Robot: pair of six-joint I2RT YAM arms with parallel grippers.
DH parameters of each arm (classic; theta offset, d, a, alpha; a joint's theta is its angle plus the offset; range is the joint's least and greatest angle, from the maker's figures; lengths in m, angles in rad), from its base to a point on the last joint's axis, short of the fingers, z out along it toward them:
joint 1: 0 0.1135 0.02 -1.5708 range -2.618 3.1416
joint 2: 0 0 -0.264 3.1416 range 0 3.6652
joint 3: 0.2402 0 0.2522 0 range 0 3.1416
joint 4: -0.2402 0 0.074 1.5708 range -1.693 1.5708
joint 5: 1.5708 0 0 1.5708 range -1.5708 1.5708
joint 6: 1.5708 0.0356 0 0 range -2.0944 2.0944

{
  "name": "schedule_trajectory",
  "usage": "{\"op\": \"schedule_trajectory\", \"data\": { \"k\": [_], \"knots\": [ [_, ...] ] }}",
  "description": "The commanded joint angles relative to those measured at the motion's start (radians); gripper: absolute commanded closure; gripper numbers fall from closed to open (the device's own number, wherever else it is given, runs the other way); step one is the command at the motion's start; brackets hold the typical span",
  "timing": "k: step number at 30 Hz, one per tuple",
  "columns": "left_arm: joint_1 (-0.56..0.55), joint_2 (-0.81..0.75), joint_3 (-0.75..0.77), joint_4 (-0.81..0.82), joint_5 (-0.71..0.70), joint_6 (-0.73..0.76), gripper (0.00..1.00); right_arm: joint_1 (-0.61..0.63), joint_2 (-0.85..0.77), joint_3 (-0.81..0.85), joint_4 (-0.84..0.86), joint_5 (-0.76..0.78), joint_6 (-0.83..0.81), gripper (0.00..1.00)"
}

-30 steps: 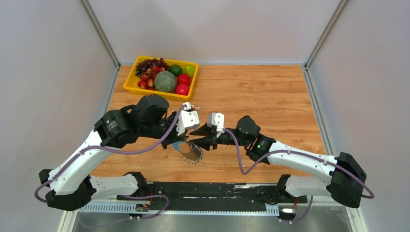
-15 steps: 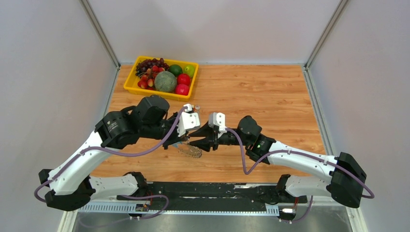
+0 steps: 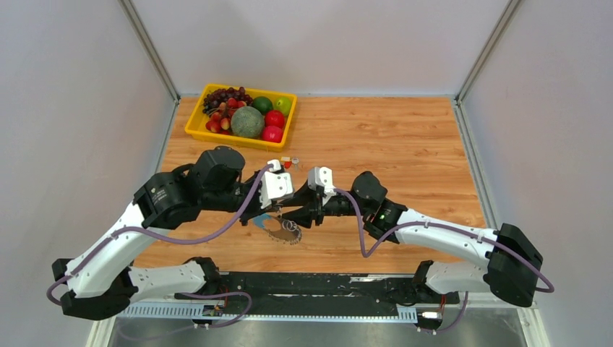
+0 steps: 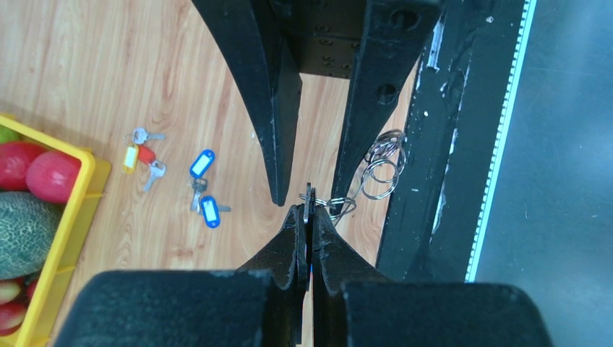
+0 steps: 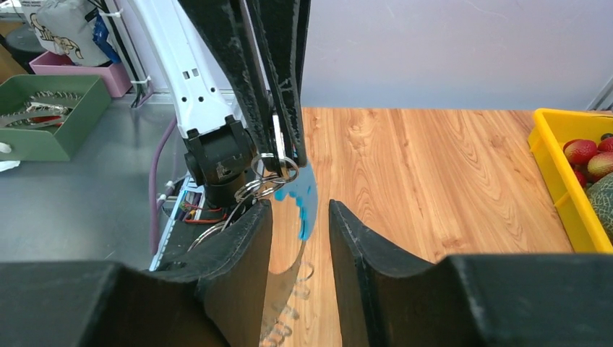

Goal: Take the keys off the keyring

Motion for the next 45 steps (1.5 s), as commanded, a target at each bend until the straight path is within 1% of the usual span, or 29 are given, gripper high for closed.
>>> {"op": "schedule_trajectory", "data": {
  "k": [1,5,8,11,18,24,26,29,33,41,45],
  "knots": [
    [-0.008,-0.045,-0.01,0.119,0.032,0.047,1.0,0.001,0.017,0.052,0.054,-0.058,0.034,0.6],
    [-0.009,-0.064,-0.037,0.139,0.029,0.067,1.0,0.002,0.014,0.05,0.071,-0.05,0.048,0.6],
    [-0.01,-0.058,-0.033,0.119,0.004,0.061,1.0,0.002,-0.006,0.036,0.069,-0.009,0.047,0.59],
    [-0.009,-0.039,-0.018,0.092,-0.014,0.02,1.0,0.001,-0.024,0.03,0.042,0.043,0.034,0.58],
    [-0.009,0.004,0.045,0.011,-0.071,-0.083,1.0,0.001,-0.033,0.047,-0.07,0.098,-0.01,0.58],
    [-0.01,0.044,0.074,-0.024,-0.09,-0.164,1.0,-0.004,-0.023,0.054,-0.101,0.126,-0.011,0.58],
    [-0.01,0.071,0.094,-0.058,-0.103,-0.205,1.0,-0.01,-0.023,0.054,-0.113,0.144,-0.011,0.58],
    [-0.009,0.122,0.121,-0.094,-0.094,-0.26,1.0,-0.022,-0.022,0.049,-0.121,0.149,-0.01,0.58],
    [-0.009,0.15,0.139,-0.122,-0.093,-0.292,1.0,-0.032,-0.027,0.045,-0.127,0.153,-0.011,0.58],
    [-0.009,0.115,0.102,-0.067,-0.041,-0.352,1.0,-0.039,-0.034,0.042,-0.133,0.163,-0.01,0.58],
    [-0.009,0.104,0.105,-0.065,-0.03,-0.37,1.0,-0.044,-0.043,0.042,-0.14,0.18,-0.008,0.58]
  ]
}}
